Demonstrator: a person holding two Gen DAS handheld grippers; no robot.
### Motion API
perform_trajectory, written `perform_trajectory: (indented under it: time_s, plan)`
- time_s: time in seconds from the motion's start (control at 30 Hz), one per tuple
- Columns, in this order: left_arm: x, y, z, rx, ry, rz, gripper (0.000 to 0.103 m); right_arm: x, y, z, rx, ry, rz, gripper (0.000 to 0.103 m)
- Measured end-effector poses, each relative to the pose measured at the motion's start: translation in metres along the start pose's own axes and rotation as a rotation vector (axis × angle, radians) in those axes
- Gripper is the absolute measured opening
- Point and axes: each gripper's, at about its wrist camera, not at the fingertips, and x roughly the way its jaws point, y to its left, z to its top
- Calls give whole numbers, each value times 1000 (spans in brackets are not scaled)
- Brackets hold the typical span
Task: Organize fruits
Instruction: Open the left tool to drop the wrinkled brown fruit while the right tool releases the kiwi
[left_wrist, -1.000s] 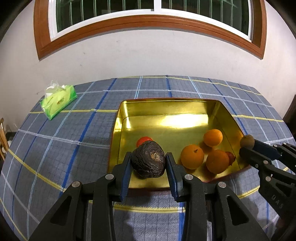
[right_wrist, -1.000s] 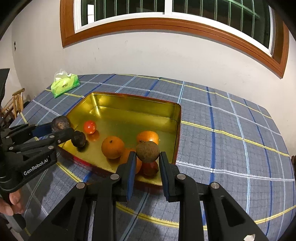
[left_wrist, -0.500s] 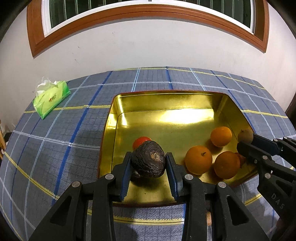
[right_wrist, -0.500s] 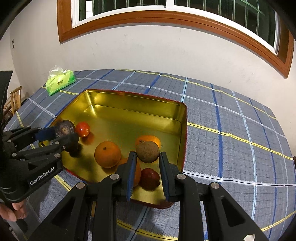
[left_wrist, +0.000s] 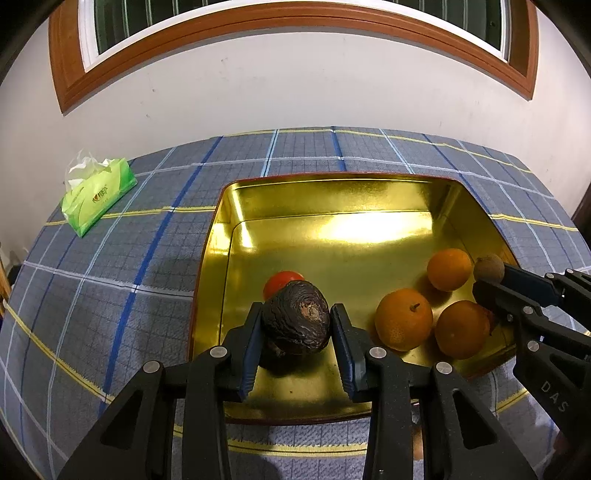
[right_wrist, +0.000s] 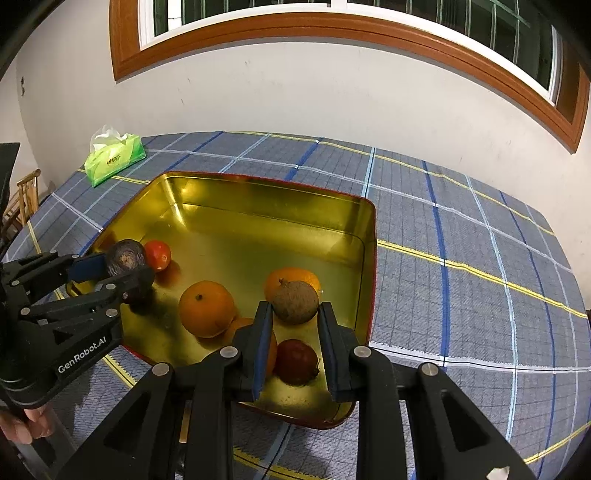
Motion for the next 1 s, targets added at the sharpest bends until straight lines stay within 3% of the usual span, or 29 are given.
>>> perform_trajectory:
  time_s: [0.27,0.47,0.63,1.0]
  plan:
    - [2,-1,0,2,3,-2,40,2,0,3,4,-2,-3,24]
    - [0,0,1,-7,4,-15,52,1,-2,7,8,-4,-6,30]
    - [-4,-1,1,-9,-3,-12,53,-3,0,9,6,-11,-5,37]
    - [-32,2,-6,-21,-36,-9,53,-33,5,2,3,-46,-8,38]
